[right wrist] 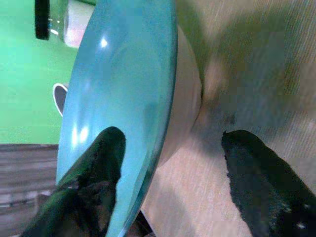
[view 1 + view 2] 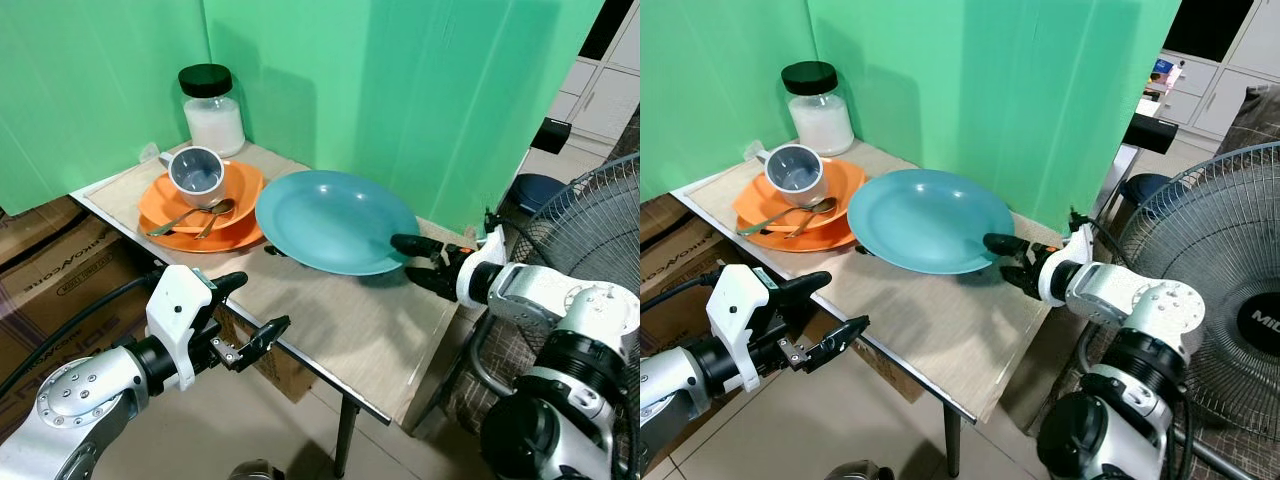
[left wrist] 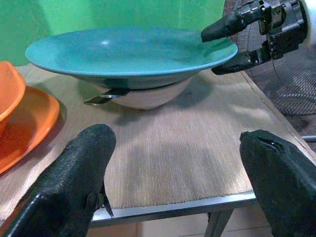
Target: Setting the table
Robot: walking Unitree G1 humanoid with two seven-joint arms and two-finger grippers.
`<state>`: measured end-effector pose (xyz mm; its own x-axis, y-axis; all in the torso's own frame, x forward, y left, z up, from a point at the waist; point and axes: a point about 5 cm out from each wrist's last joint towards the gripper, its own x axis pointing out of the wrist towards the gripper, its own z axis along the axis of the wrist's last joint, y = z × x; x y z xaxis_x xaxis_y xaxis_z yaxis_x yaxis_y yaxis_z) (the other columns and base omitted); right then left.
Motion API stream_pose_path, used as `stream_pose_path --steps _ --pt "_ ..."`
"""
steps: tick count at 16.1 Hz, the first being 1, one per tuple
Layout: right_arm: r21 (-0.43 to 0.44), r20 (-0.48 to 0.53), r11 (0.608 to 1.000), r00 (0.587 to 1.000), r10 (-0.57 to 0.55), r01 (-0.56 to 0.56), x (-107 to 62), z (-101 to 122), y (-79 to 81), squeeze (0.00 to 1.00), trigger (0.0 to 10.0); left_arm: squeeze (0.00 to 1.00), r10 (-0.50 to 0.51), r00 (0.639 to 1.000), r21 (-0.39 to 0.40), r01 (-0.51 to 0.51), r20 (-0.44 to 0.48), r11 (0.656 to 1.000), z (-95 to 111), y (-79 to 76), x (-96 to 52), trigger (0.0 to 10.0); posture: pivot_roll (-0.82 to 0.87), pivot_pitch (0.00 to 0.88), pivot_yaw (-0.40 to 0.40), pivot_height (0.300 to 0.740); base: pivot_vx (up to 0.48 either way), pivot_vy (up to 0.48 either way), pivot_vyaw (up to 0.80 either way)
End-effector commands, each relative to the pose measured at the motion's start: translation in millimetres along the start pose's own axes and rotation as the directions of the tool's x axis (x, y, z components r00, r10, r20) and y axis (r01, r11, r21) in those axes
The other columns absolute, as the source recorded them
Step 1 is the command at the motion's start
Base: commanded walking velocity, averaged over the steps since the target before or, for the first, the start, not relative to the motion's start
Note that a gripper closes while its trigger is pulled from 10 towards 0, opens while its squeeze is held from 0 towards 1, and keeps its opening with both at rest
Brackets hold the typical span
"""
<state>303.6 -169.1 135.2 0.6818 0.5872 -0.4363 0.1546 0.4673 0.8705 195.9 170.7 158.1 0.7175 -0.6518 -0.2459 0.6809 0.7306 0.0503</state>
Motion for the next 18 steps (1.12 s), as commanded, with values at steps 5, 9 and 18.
stream_pose_path --steps 5,9,18 --pt "0.008 0.027 0.999 0.999 0.046 -0.047 1.9 0.1 13.2 0.00 0.0 0.00 -0.013 1.000 0.030 0.013 -0.002 0.999 4.7 1.5 0.8 10.0 0.12 0.000 -0.010 0.740 0.000 0.000 0.00" --pt "0.013 0.028 0.998 0.998 0.055 -0.056 2.4 -1.3 15.4 0.00 0.0 0.00 -0.012 1.000 0.037 0.012 -0.004 0.999 5.0 2.7 0.5 10.0 0.12 0.000 -0.012 0.740 0.000 0.000 0.00" --pt "0.001 0.026 0.998 0.998 0.056 -0.056 1.5 2.1 18.2 0.00 0.0 0.00 -0.004 1.000 0.042 0.004 0.004 0.999 4.5 3.0 2.3 10.0 0.12 0.000 -0.030 0.740 0.000 0.000 0.00"
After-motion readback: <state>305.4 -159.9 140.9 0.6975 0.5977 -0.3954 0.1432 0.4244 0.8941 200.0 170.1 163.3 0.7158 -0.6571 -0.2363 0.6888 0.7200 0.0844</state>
